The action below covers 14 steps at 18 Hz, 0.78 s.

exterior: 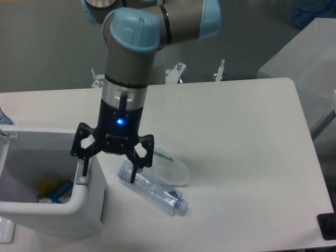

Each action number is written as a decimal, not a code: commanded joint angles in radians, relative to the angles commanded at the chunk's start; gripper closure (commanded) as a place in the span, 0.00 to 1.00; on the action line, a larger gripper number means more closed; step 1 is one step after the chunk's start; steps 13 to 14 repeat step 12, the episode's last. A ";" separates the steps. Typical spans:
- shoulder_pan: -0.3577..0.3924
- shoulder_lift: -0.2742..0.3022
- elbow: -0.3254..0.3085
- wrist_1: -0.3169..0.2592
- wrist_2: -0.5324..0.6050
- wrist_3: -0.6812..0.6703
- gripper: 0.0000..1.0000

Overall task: Open the trash can
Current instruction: 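Push the lid edge with the gripper finger to swing the lid open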

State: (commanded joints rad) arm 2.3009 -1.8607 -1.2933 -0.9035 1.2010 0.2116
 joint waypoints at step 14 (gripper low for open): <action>0.086 0.006 0.002 -0.069 0.299 0.301 0.00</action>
